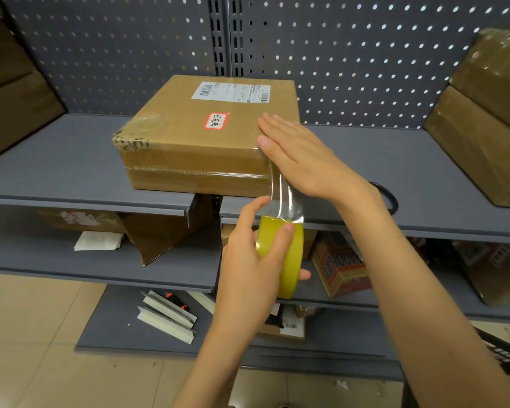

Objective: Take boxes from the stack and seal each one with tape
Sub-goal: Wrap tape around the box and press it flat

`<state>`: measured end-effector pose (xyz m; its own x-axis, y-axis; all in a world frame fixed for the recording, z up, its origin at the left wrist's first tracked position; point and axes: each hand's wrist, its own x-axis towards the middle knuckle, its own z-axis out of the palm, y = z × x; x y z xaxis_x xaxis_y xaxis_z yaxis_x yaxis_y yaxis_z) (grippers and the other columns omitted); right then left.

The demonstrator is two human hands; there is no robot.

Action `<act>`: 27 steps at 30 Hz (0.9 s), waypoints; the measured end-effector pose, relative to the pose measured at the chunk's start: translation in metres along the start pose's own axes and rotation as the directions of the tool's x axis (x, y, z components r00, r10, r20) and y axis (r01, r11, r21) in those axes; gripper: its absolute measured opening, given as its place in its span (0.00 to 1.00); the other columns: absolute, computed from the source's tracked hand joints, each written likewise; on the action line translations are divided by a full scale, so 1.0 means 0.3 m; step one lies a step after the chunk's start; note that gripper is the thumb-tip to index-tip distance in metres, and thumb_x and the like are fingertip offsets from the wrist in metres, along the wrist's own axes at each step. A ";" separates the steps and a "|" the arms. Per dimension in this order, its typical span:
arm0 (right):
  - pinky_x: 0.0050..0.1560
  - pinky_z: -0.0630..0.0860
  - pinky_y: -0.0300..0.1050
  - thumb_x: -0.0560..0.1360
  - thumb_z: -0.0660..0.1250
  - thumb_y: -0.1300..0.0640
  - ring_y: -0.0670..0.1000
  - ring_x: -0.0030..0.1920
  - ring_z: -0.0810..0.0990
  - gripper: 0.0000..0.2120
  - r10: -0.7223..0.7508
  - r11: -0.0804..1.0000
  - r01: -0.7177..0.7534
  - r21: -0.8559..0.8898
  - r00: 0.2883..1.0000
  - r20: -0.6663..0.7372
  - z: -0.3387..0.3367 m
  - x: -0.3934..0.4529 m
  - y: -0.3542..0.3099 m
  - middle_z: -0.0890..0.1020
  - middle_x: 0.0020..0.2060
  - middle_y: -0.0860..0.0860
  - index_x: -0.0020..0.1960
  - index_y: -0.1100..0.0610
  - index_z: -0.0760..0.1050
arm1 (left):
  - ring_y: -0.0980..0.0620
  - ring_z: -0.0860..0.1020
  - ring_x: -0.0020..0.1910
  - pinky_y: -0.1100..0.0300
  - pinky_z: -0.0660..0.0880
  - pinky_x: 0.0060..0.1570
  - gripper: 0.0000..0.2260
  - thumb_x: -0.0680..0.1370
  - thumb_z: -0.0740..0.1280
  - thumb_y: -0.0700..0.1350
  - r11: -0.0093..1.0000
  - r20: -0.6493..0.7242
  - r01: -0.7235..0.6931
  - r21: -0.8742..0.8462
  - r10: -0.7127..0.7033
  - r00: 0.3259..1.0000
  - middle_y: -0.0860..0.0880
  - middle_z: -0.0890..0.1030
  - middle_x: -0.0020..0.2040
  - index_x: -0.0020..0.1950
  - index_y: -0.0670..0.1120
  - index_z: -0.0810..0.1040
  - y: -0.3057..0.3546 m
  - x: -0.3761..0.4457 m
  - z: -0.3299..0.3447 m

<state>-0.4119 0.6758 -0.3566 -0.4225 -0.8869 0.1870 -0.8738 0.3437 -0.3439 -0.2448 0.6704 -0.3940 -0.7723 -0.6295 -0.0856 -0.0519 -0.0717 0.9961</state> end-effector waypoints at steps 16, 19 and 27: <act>0.72 0.43 0.36 0.84 0.46 0.49 0.43 0.76 0.47 0.25 0.012 0.967 0.002 0.254 0.999 -0.053 -0.002 -0.016 -0.007 0.51 0.78 0.49 0.78 0.56 0.50 | 0.49 0.83 0.30 0.58 0.80 0.34 0.12 0.80 0.63 0.42 0.998 0.022 0.020 -0.056 -0.019 1.000 0.44 0.80 0.51 0.58 0.58 0.70 0.035 0.012 -0.008; 0.73 0.54 0.37 0.84 0.50 0.49 0.40 0.73 0.59 0.22 0.169 0.816 0.006 0.579 0.954 -0.247 -0.005 -0.067 0.017 0.63 0.74 0.45 0.76 0.53 0.59 | 0.48 0.83 0.30 0.55 0.80 0.36 0.13 0.80 0.64 0.44 0.998 0.002 0.026 -0.055 -0.026 1.000 0.43 0.79 0.54 0.62 0.58 0.70 0.031 0.006 -0.003; 0.52 0.66 0.47 0.80 0.57 0.61 0.59 0.60 0.69 0.14 0.448 0.870 -0.489 -0.060 0.836 -0.316 0.037 -0.258 0.182 0.72 0.61 0.58 0.66 0.59 0.71 | 0.47 0.83 0.30 0.58 0.80 0.32 0.15 0.79 0.65 0.43 0.995 -0.005 0.032 -0.095 -0.032 0.999 0.44 0.80 0.48 0.63 0.56 0.70 0.029 0.003 0.001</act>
<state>-0.4242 0.7597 -0.4002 -0.8210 -0.4898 0.2933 -0.5682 0.7512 -0.3359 -0.2461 0.6695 -0.3854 -0.7668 -0.6310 -0.1177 -0.0158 -0.1647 0.9862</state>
